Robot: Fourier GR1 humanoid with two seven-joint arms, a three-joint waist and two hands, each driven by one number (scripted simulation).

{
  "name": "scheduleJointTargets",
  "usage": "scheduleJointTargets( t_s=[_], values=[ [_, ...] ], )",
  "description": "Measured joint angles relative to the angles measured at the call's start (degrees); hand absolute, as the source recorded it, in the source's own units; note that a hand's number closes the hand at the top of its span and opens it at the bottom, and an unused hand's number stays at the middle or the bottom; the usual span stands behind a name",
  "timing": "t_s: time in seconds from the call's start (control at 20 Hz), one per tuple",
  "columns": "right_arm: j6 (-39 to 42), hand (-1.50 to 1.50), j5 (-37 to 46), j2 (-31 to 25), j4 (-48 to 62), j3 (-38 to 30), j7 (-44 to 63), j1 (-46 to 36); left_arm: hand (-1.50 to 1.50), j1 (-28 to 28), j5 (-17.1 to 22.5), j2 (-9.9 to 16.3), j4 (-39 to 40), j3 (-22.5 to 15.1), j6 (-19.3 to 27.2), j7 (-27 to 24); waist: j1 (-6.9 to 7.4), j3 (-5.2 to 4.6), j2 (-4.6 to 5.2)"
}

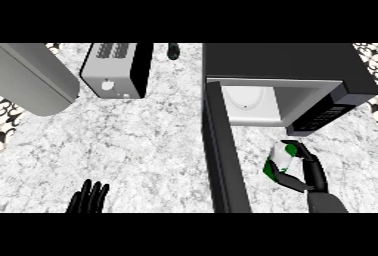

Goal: Pick up the milk, place it into the microwave and close the microwave

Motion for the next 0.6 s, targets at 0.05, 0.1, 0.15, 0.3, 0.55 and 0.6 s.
scheduleJointTargets(
  t_s=[0.05,0.1,0.15,0.3,0.55,0.6],
  values=[
    [-0.4,1.50,0.2,-0.3,0.8,-0.1,0.0,-0.6,-1.50,0.3,0.2,0.3,-0.2,0.4,-0.2,0.0,-0.07,0.02,0.00],
    [-0.8,1.50,0.2,-0.8,1.8,-0.4,-0.1,-1.1,-1.50,0.5,0.8,0.8,-0.5,1.2,-0.6,-0.2,-0.07,0.05,0.02],
    [-1.0,1.50,0.1,-1.4,2.5,-0.8,-0.1,-1.6,-1.50,0.2,0.5,0.2,0.2,1.0,-0.4,-0.5,-0.15,0.10,0.05],
    [-0.5,1.50,-1.4,-2.8,5.1,-2.7,-0.6,-3.2,-1.50,-0.1,1.0,0.1,0.5,1.4,-0.6,-0.1,-0.11,0.26,0.26],
    [2.1,1.50,-3.0,-1.6,4.3,-2.6,-0.9,-3.6,-1.50,0.9,2.6,1.0,0.3,2.9,-2.1,-1.1,-0.41,0.25,0.21],
    [2.5,1.50,-3.3,-0.9,3.7,-2.4,-1.0,-3.3,-1.50,0.7,2.6,0.9,0.4,3.1,-2.0,-0.7,-0.54,0.22,0.15]
  ],
)
